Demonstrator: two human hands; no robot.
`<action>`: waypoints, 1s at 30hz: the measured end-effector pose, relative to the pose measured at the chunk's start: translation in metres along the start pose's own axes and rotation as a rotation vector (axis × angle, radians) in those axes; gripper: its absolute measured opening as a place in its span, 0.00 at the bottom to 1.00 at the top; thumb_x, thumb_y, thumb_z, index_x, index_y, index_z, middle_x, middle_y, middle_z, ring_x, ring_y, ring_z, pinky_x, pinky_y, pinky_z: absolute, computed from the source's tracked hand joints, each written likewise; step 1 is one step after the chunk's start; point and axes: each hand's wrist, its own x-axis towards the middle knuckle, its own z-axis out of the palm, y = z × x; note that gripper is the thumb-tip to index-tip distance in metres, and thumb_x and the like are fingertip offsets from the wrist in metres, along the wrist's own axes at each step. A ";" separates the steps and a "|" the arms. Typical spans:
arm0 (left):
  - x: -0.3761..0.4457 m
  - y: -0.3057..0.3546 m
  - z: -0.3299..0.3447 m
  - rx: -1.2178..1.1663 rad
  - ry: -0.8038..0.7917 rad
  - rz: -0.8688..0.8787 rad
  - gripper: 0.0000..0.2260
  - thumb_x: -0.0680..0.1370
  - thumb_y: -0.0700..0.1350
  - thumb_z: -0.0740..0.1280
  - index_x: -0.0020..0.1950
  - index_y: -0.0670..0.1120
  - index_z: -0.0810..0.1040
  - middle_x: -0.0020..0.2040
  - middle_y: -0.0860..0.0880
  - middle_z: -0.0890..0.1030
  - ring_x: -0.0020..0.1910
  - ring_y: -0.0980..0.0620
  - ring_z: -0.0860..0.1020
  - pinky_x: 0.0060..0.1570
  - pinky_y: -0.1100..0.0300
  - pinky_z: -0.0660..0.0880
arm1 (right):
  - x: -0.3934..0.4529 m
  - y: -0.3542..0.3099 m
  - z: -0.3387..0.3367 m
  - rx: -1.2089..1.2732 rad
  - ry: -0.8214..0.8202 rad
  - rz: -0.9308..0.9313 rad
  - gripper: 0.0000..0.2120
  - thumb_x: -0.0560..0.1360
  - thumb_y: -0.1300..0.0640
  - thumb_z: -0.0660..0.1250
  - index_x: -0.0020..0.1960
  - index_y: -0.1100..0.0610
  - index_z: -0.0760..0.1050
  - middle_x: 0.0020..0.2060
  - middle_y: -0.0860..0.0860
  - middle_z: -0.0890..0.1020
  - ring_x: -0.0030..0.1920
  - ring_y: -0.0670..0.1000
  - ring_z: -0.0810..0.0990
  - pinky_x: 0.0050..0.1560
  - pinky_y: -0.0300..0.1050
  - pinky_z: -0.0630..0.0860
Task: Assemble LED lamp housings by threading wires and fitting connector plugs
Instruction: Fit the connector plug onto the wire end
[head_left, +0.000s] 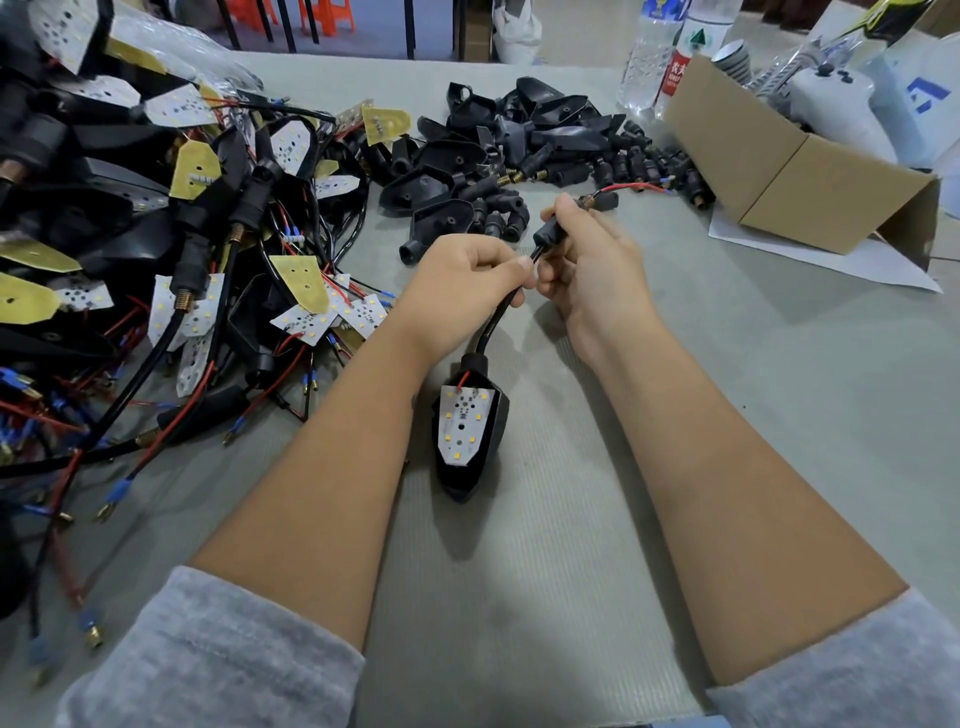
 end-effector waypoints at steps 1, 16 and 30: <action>0.000 -0.001 0.000 0.004 0.004 0.004 0.10 0.80 0.40 0.65 0.39 0.44 0.80 0.33 0.49 0.78 0.36 0.49 0.72 0.43 0.58 0.69 | 0.000 0.000 0.000 -0.008 -0.006 0.001 0.08 0.80 0.54 0.64 0.43 0.56 0.76 0.28 0.47 0.73 0.25 0.47 0.70 0.29 0.40 0.68; 0.002 -0.005 0.001 0.009 0.036 0.031 0.11 0.81 0.43 0.64 0.39 0.48 0.81 0.31 0.53 0.79 0.35 0.52 0.73 0.44 0.55 0.73 | -0.004 -0.002 0.002 -0.092 -0.037 -0.009 0.06 0.78 0.57 0.66 0.44 0.57 0.76 0.30 0.48 0.72 0.28 0.48 0.68 0.29 0.39 0.65; 0.004 -0.004 -0.002 -0.073 -0.116 -0.023 0.14 0.81 0.37 0.60 0.37 0.42 0.77 0.33 0.47 0.78 0.33 0.56 0.73 0.38 0.69 0.72 | -0.004 0.000 0.002 -0.075 0.015 -0.036 0.10 0.77 0.59 0.67 0.38 0.55 0.72 0.30 0.51 0.74 0.27 0.50 0.68 0.27 0.41 0.65</action>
